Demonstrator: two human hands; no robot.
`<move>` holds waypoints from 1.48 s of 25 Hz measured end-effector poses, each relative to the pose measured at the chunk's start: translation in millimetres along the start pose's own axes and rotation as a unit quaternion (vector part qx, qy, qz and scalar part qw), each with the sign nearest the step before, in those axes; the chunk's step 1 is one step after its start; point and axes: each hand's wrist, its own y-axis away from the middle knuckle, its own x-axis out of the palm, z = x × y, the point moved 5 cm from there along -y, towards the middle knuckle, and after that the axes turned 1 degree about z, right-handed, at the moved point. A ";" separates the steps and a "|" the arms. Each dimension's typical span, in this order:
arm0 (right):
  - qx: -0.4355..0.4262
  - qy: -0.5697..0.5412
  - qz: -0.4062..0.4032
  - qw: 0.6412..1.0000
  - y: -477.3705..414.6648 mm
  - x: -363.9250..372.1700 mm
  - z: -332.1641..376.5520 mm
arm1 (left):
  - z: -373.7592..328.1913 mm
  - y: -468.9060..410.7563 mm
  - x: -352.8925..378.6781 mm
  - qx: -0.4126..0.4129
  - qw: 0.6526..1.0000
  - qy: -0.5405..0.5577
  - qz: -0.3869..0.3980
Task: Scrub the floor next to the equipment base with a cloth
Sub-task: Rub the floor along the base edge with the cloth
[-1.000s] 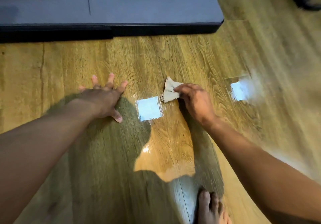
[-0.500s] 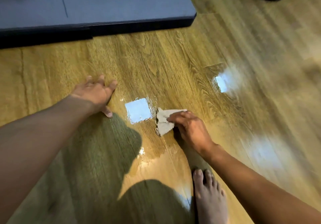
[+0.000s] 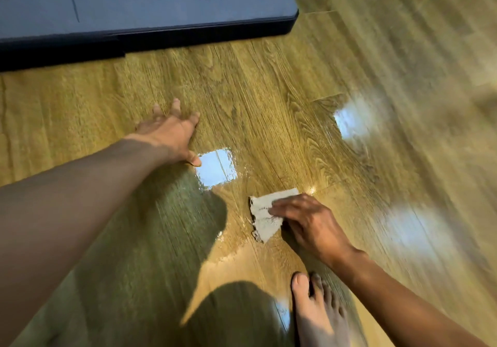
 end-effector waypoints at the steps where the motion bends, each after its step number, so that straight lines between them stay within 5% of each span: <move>1: -0.006 -0.002 0.002 1.000 -8.2 -2.6 -8.4 | -1.2 -3.4 -2.6 -0.009 1.000 -0.004 0.010; 6: 0.038 0.008 -0.031 0.999 -76.1 -15.8 -43.7 | -8.0 -12.9 -14.2 -0.037 0.998 -0.020 0.052; 11: -0.014 -0.024 -0.009 1.000 -60.6 -12.8 -45.0 | -11.2 -18.1 -10.3 -0.037 0.997 -0.018 0.067; 16: -0.006 0.023 0.013 1.000 -174.3 -17.0 -57.1 | -8.1 -18.6 -7.6 -0.024 0.997 -0.045 0.055; 22: -0.034 -0.019 0.009 0.999 -118.8 -15.7 -53.5 | -5.3 -26.4 -0.2 -0.028 0.996 -0.069 0.044; 29: -0.048 0.025 0.030 0.998 -260.6 -20.2 -65.3 | -10.8 -17.3 -7.3 -0.055 0.991 -0.029 0.115; 37: -0.088 -0.035 0.056 0.994 -211.1 -36.8 -82.6 | -17.0 -17.9 -7.1 -0.058 0.990 -0.003 0.130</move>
